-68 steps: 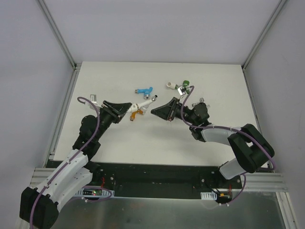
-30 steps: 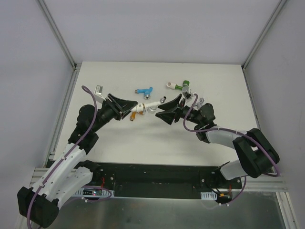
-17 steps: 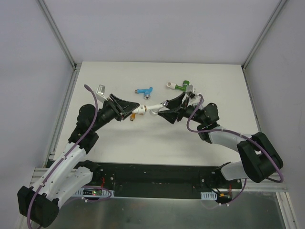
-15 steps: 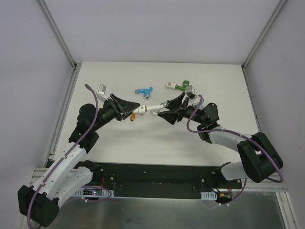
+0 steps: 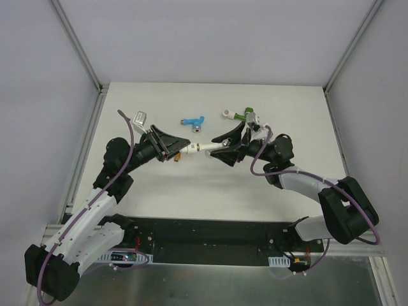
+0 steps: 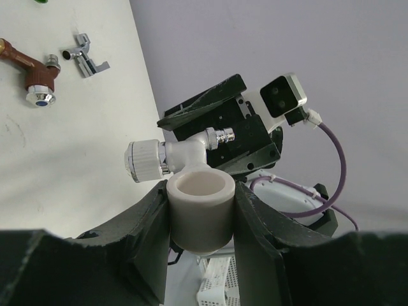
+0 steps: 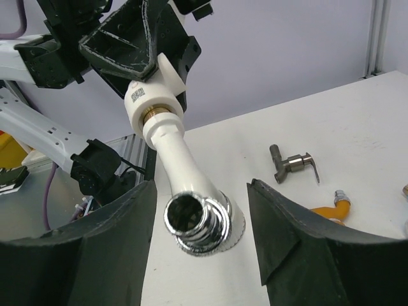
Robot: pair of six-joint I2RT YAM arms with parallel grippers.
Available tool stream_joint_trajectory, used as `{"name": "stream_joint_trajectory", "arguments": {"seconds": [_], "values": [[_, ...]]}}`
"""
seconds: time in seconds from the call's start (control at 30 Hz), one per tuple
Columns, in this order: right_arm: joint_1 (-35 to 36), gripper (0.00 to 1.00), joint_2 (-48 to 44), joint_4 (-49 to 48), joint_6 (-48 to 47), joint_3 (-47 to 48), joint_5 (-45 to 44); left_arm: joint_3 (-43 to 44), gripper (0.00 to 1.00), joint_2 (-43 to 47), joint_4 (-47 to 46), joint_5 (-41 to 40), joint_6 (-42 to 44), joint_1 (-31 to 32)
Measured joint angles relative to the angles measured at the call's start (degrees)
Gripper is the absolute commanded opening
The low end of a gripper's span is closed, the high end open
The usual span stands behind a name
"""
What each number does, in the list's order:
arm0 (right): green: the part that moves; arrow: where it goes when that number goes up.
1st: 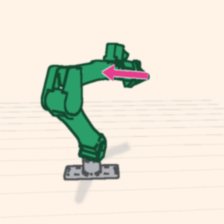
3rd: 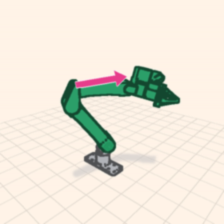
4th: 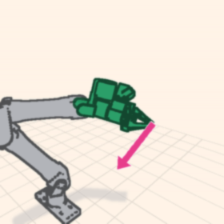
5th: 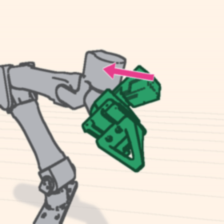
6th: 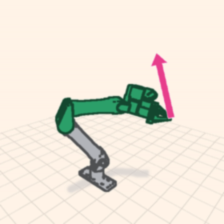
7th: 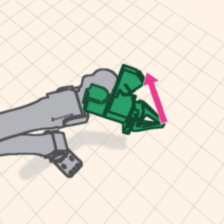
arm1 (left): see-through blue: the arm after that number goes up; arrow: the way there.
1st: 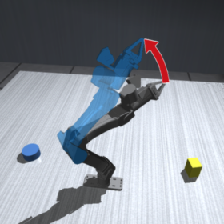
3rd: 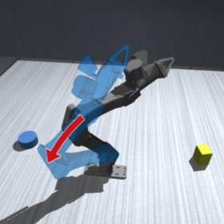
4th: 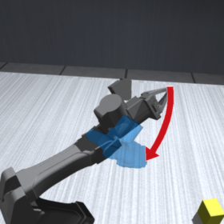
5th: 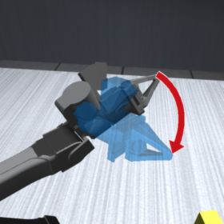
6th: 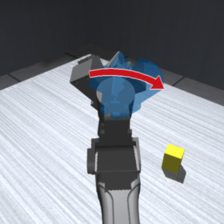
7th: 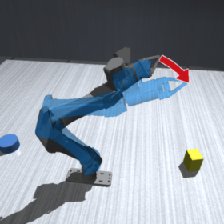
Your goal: Install the water faucets
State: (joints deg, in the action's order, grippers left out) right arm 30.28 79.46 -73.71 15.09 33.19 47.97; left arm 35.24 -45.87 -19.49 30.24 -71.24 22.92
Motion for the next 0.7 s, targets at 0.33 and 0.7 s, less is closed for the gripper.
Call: {"name": "stream_joint_trajectory", "arguments": {"seconds": [0.33,0.7], "values": [[-0.04,0.32,-0.07,-0.04,5.95,2.29,3.61,1.09,0.0,-2.62,-2.71,4.07,0.09,0.0],[-1.14,0.0,-1.03,-0.59,19.19,2.82,6.56,5.7,0.09,-6.67,-6.4,13.62,17.7,-0.13]]}}
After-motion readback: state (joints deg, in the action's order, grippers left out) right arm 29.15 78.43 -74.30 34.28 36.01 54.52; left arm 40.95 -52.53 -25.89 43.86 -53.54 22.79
